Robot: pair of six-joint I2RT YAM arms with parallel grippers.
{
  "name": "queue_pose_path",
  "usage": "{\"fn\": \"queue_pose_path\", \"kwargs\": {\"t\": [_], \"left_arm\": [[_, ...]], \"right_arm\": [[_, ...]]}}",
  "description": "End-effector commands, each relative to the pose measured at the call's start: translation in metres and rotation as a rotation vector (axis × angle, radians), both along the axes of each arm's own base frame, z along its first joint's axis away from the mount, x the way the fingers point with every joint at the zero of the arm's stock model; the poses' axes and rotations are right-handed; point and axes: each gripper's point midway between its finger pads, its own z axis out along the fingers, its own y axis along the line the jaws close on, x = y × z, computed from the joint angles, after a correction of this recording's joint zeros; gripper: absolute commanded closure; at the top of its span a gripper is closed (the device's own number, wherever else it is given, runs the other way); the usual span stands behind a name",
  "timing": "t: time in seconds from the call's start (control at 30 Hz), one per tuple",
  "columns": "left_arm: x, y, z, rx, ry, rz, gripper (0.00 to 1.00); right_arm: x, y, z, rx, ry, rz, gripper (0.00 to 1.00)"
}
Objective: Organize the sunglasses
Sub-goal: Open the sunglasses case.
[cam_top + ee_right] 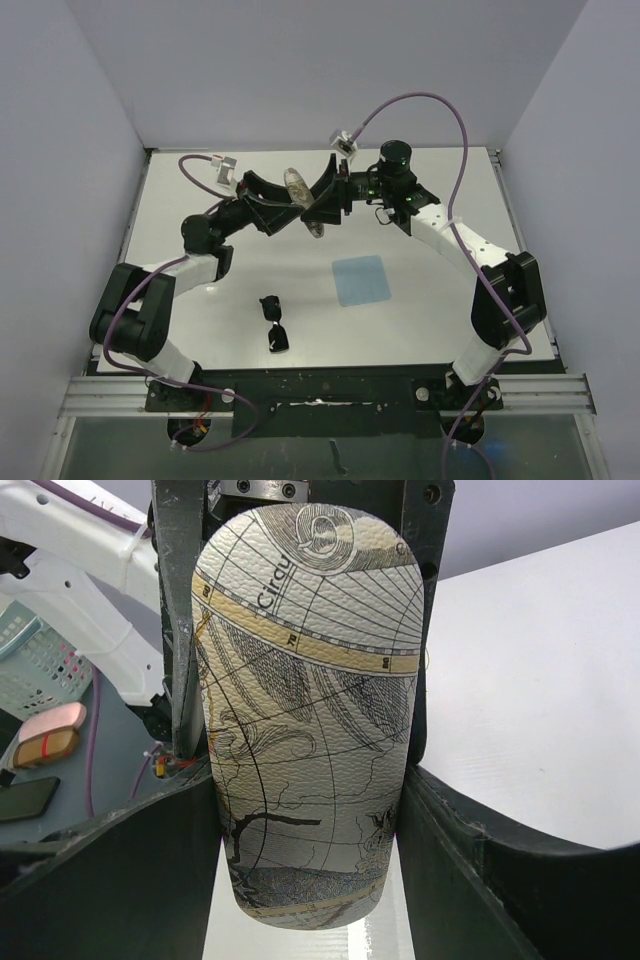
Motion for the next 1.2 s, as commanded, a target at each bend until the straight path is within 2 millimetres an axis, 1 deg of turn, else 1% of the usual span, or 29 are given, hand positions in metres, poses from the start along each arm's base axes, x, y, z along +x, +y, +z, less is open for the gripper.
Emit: {"fn": "queue_pose_path", "kwargs": {"t": [0.0, 0.13, 0.3, 0.4, 0.43, 0.5, 0.67, 0.7, 0.8, 0.9, 1.17], "left_arm": [[-0.022, -0.004, 0.041, -0.043, -0.203, -0.024, 0.3], [-0.022, -0.008, 0.042, -0.031, -0.207, -0.019, 0.3], [-0.022, -0.009, 0.038, -0.025, -0.199, -0.018, 0.4], [-0.023, -0.009, 0.039, -0.023, -0.204, -0.019, 0.53], [-0.022, -0.009, 0.039, -0.021, -0.204, -0.018, 0.56], [-0.022, -0.009, 0.038, -0.014, -0.202, -0.015, 0.67], [-0.022, -0.008, 0.036, -0.007, -0.197, -0.002, 0.76], [-0.021, -0.007, 0.036, -0.006, -0.196, 0.0, 0.81], [-0.023, -0.007, 0.034, 0.001, -0.202, -0.007, 0.91], [-0.026, -0.005, 0.033, 0.004, -0.214, -0.017, 0.95], [-0.042, 0.008, 0.035, -0.033, -0.253, -0.097, 0.98]], "right_arm": [[0.0, 0.006, 0.022, 0.034, -0.075, 0.009, 1.0], [0.0, 0.006, 0.02, 0.032, -0.072, 0.007, 1.0], [0.0, 0.005, 0.021, 0.034, -0.076, 0.006, 1.0], [0.0, 0.006, 0.021, 0.033, -0.076, 0.003, 1.0], [0.001, 0.005, 0.021, 0.033, -0.076, 0.001, 1.0], [0.001, 0.005, 0.021, 0.033, -0.076, -0.003, 1.0], [0.003, 0.004, 0.021, 0.033, -0.076, -0.013, 1.0], [0.004, 0.003, 0.021, 0.032, -0.076, -0.015, 1.0], [0.003, 0.001, 0.023, 0.035, -0.082, -0.018, 1.0], [0.001, -0.003, 0.027, 0.044, -0.092, -0.017, 1.0], [-0.014, -0.011, 0.046, 0.103, -0.109, 0.03, 1.0]]}}
